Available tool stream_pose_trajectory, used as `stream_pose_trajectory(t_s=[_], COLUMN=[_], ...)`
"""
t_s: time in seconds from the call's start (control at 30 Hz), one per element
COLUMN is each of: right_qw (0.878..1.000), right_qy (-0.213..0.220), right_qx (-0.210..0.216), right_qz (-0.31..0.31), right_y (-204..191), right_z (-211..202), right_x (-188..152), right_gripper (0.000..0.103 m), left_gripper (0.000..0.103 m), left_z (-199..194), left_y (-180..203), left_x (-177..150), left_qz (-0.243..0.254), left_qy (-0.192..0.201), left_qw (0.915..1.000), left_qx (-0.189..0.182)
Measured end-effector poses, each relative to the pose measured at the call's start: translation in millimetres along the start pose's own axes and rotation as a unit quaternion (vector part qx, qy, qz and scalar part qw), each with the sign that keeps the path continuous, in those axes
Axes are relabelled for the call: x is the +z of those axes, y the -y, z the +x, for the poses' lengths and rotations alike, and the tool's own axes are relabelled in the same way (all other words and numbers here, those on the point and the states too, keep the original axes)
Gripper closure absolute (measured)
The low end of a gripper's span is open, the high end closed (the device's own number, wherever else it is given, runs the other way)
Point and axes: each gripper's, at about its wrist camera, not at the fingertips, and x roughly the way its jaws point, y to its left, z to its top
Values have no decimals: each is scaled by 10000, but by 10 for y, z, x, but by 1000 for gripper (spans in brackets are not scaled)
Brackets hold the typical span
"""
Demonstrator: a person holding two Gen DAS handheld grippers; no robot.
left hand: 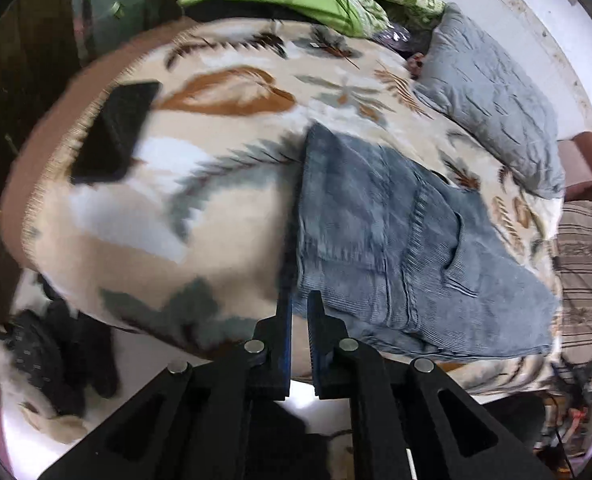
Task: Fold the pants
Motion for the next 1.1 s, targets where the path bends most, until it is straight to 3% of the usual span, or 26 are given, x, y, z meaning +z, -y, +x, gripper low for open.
stream_pose_trajectory(t_s=[0.17, 0.37, 0.43, 0.5, 0.63, 0.73, 0.83, 0.87, 0.97, 1.07, 1.1], right_qw=[9982, 9977, 9967, 9950, 9923, 9854, 9814, 9793, 9679, 9518, 9458], right_qy=[564, 543, 652, 618, -162, -657, -1214, -1142, -1135, -1795, -1821], right_qx=[-54, -301, -333, -450, -737, -1033, -1060, -1108, -1412, -1569, -1690], right_qz=[-183, -275, -343, -647, -980, -1184, -1047, -1248, -1742, -1928, -2090], right_y=[-285, -899, -1053, -1253, -1308, -1161, -858, -850, -890, -872, -883], right_z=[-229, 261, 391, 607, 987, 1034, 1016, 970, 842, 873, 872], right_x=[291, 765, 873, 943, 896, 710, 408, 314, 66, -192, -236], right_gripper=[38, 36, 36, 36, 37, 37, 36, 36, 35, 35, 35], left_gripper=[95, 90, 71, 62, 62, 62, 62, 62, 62, 62, 62], left_z=[-286, -380, -286, -71, 428, 652, 794, 851, 1001, 1007, 1011], left_y=[-2, 833, 1161, 1540, 2077, 2322, 2417, 2412, 2333, 2257, 2245], left_x=[78, 165, 149, 56, -131, -334, -496, -538, -600, -614, -613], left_qz=[-53, 783, 1076, 1438, 1879, 2253, 2563, 2611, 2604, 2627, 2668], left_qy=[434, 963, 991, 881, 393, 17, -193, -300, -528, -502, -507], left_qw=[9990, 9901, 9850, 9789, 9719, 9644, 9575, 9562, 9569, 9540, 9521], left_qx=[-19, -656, -910, -1151, -1360, -1384, -1310, -1289, -1174, -1356, -1403])
